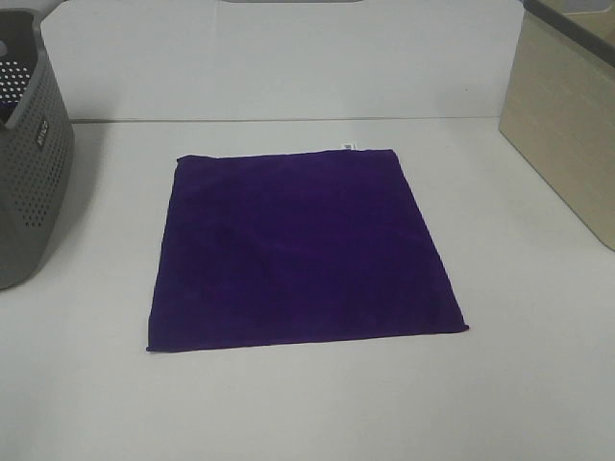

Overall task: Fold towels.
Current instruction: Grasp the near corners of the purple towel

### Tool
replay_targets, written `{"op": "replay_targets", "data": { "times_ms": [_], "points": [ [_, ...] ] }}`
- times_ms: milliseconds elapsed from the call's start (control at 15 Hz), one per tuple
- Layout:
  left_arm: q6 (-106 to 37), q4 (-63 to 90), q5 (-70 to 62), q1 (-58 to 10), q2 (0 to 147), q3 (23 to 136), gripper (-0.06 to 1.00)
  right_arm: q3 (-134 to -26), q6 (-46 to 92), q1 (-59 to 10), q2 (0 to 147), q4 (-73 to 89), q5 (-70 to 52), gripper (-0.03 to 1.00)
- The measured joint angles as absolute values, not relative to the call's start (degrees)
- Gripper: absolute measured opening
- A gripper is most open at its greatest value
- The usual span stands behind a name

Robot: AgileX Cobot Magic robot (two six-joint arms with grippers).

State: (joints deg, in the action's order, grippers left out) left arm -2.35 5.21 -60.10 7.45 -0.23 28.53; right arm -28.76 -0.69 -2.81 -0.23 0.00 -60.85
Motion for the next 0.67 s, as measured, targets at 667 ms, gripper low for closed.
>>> {"op": "replay_targets", "data": {
  "times_ms": [667],
  "points": [
    [-3.38, 5.33, -60.1, 7.45, -0.23, 28.53, 0.96, -28.71, -0.57, -2.81, 3.15, 0.0, -60.85, 0.96]
  ]
}}
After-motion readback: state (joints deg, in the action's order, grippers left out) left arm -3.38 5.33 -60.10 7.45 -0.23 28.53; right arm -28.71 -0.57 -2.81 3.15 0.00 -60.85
